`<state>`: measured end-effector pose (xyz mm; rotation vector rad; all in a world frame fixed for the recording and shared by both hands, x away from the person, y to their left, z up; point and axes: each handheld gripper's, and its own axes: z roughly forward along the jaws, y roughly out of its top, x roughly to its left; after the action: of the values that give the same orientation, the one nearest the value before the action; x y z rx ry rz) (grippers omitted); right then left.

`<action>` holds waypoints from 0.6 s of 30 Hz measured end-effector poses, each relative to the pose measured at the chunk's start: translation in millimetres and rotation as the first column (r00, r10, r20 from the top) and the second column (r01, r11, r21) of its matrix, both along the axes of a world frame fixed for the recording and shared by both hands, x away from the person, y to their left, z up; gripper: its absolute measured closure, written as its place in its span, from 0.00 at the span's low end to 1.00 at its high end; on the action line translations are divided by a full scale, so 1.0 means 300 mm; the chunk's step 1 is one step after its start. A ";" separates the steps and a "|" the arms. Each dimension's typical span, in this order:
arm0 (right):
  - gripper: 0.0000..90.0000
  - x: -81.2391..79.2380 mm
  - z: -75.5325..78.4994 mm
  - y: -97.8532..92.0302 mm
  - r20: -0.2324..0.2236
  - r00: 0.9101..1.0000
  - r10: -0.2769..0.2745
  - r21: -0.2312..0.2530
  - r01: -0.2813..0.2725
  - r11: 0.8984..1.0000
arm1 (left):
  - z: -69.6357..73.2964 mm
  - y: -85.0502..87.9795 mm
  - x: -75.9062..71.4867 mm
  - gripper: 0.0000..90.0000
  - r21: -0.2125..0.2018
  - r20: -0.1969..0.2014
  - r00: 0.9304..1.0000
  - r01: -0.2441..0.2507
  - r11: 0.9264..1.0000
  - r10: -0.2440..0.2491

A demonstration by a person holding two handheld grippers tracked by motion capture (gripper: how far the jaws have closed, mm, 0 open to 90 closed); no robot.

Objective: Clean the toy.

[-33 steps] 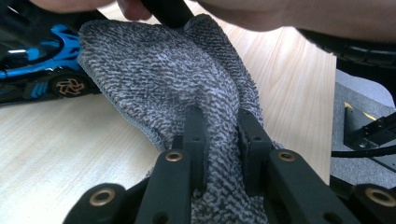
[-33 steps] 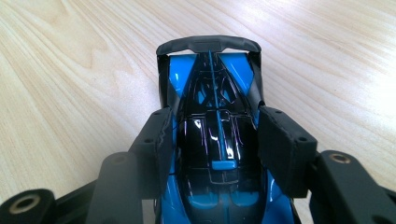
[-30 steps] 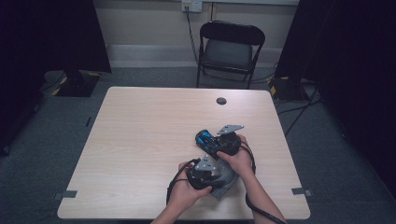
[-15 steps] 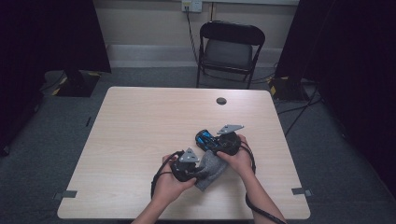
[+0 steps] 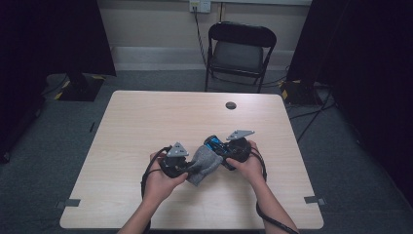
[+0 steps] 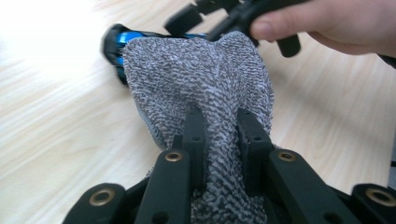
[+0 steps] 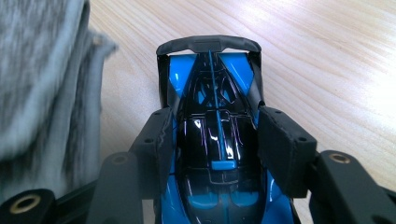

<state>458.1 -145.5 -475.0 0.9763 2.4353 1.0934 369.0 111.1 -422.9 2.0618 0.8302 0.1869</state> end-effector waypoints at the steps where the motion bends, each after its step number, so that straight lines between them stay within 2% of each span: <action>1: 0.52 0.000 0.000 0.000 0.000 1.000 0.000 0.000 0.000 1.000 | 0.003 0.007 0.006 0.85 0.002 0.007 1.000 -0.009 1.000 0.009; 11: 0.52 -0.002 0.000 -0.001 -0.003 1.000 0.000 -0.002 0.000 1.000 | -0.016 0.045 0.066 0.85 -0.011 0.005 0.996 -0.090 0.996 0.090; 18: 0.52 -0.002 0.001 -0.002 -0.004 1.000 0.002 -0.002 -0.002 1.000 | -0.026 0.057 0.100 0.85 -0.019 0.006 0.993 -0.120 0.993 0.120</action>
<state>457.5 -146.0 -474.8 0.9763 2.4407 1.0907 399.1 128.2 -430.8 1.9938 0.9490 0.2521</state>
